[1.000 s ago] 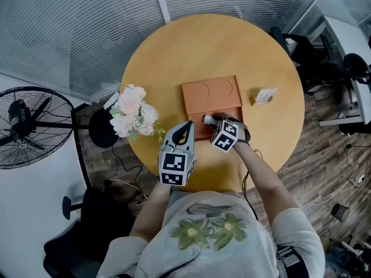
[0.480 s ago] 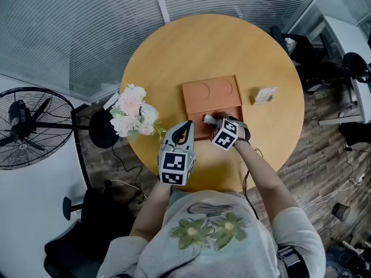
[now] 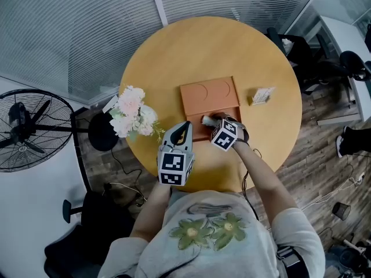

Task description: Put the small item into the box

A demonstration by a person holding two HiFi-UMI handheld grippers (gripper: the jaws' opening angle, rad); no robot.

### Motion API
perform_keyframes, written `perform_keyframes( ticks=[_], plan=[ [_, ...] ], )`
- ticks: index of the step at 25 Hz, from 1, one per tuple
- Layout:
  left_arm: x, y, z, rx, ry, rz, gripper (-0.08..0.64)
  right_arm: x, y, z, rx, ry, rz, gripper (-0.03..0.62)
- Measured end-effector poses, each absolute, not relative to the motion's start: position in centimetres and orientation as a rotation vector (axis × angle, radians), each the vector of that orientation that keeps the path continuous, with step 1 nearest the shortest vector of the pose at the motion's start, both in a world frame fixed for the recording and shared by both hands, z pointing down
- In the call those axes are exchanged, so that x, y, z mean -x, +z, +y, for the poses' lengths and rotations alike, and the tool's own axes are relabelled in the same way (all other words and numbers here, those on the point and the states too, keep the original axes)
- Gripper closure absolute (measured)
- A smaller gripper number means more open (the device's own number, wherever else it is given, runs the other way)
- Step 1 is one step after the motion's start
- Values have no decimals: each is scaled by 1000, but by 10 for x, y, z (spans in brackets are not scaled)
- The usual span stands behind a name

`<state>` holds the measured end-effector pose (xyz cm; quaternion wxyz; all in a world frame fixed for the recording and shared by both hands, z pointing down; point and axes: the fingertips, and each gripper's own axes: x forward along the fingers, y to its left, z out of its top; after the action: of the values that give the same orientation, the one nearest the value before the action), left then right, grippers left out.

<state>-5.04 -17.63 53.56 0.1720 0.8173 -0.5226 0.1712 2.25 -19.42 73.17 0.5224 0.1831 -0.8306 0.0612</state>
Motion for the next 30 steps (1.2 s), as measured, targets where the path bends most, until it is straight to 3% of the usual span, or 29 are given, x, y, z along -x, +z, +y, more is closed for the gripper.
perform_keyframes(
  ticks=[22, 26, 30],
  plan=[
    [55, 507, -164, -2356, 420, -1517, 557, -7, 602, -184, -778, 177, -2319, 400],
    [52, 500, -160, -2369, 409, -1516, 557, -8, 572, -177, -866, 166, -2379, 413],
    [50, 493, -155, -2387, 395, -1517, 557, -12, 542, -169, -981, 160, -2448, 469]
  ],
)
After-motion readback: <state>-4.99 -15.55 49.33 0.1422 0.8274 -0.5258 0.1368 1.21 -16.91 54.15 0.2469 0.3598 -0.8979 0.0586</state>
